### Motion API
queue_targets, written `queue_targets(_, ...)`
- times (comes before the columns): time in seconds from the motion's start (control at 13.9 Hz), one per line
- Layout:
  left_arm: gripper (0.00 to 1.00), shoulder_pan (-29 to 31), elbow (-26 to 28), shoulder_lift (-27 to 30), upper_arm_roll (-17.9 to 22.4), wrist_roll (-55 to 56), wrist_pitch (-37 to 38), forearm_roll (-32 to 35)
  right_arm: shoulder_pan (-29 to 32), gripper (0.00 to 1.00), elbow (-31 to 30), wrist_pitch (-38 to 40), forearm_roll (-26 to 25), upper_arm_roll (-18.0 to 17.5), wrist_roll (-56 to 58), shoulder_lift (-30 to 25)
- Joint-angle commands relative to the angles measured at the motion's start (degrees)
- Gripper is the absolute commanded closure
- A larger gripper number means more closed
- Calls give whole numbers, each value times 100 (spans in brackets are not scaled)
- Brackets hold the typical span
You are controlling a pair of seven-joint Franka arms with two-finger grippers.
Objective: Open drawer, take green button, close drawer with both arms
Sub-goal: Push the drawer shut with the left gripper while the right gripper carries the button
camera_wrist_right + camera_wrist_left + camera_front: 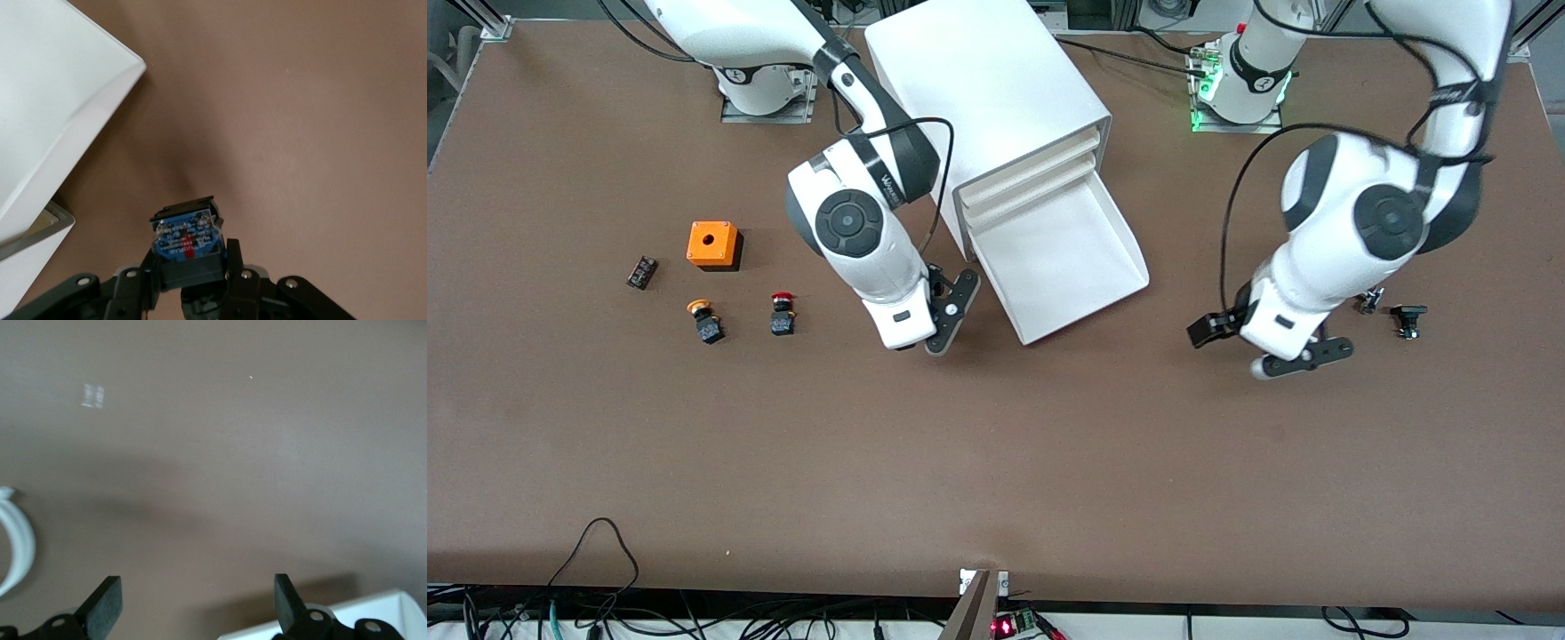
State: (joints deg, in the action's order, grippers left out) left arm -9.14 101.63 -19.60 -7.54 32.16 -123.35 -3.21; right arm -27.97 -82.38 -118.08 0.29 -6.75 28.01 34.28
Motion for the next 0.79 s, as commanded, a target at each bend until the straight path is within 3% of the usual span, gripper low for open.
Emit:
queue_targets(0.0, 0, -342, 181, -412, 42, 535, -687, -66, 212, 75, -673, -171, 77, -64, -882, -308)
queue_targets(0.29, 0, -834, 252, -1009, 42, 1511, -1216, -66, 511, 75, -1069, -180, 15, 102, -2527, -308)
queue_targets(0.72, 0, -1415, 1034, -1081, 24, 1671, -1956, -66, 652, 75, -1754, -144, 24, 700, -3740, -510)
